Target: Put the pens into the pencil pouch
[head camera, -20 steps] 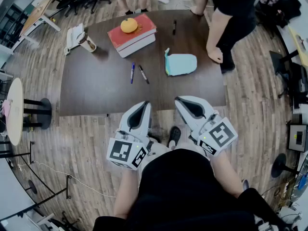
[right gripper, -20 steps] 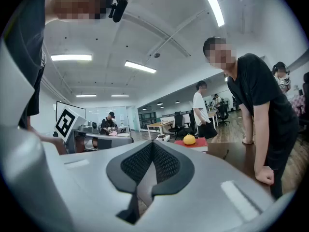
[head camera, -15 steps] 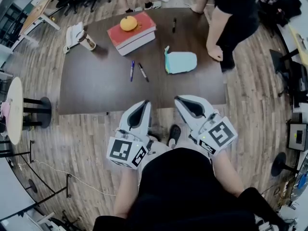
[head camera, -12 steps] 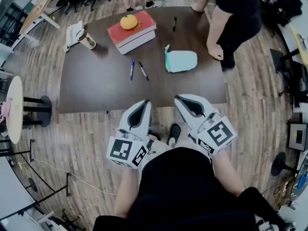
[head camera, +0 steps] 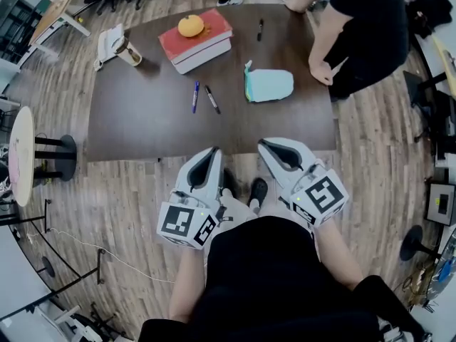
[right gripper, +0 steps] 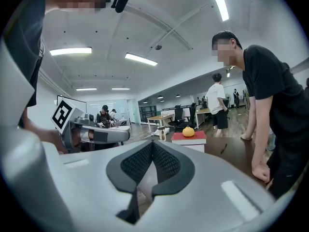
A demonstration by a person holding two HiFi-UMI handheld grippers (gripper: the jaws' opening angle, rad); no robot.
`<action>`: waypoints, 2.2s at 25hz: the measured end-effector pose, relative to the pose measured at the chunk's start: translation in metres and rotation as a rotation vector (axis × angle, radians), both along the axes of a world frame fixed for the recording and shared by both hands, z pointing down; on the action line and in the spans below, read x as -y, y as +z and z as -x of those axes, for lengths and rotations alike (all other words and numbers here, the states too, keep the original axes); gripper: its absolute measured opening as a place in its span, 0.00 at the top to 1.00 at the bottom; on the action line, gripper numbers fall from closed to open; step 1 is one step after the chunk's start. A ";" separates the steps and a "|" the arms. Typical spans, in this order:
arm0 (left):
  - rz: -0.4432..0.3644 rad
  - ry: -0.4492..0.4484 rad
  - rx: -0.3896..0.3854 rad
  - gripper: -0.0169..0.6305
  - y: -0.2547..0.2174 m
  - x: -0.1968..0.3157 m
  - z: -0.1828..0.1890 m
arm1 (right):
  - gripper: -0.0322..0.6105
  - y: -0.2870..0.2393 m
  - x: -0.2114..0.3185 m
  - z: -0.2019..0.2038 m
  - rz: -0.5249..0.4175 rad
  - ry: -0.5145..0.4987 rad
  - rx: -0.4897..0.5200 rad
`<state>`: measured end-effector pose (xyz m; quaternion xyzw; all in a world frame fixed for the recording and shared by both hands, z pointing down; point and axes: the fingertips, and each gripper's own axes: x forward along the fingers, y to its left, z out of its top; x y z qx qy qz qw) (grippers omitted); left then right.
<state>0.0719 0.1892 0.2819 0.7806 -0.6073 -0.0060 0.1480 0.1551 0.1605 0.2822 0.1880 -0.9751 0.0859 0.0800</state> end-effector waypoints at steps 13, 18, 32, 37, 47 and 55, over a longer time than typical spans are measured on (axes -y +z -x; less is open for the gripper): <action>0.024 0.030 0.016 0.88 0.009 0.017 0.003 | 0.88 0.011 0.016 0.004 0.035 0.013 -0.026; 0.024 0.032 0.019 0.84 0.010 0.030 0.014 | 0.82 0.011 0.027 0.014 0.040 0.016 -0.041; 0.035 0.083 0.002 0.82 0.014 0.096 0.063 | 0.82 0.013 0.093 0.054 0.049 0.083 -0.088; 0.035 0.113 0.002 0.82 0.014 0.128 0.087 | 0.82 0.016 0.122 0.071 0.059 0.119 -0.111; 0.054 0.180 -0.019 0.82 0.027 0.175 0.124 | 0.82 0.031 0.160 0.099 0.095 0.204 -0.151; 0.082 0.242 -0.033 0.82 0.044 0.203 0.146 | 0.82 0.048 0.187 0.118 0.122 0.273 -0.195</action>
